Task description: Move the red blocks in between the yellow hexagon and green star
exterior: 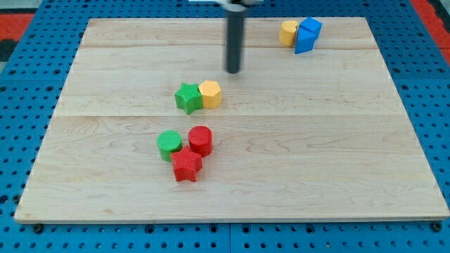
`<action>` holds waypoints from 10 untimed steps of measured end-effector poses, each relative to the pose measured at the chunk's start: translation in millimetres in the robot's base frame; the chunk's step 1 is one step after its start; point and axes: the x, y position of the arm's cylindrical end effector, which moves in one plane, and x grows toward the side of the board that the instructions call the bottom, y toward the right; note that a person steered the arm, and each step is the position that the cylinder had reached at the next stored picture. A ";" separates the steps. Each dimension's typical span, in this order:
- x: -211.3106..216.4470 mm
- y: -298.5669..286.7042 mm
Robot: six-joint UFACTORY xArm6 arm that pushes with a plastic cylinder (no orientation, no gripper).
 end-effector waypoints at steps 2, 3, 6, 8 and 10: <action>45.8 17.5; 49.5 22.6; 93.6 111.0; 167.5 164.2; 194.0 138.2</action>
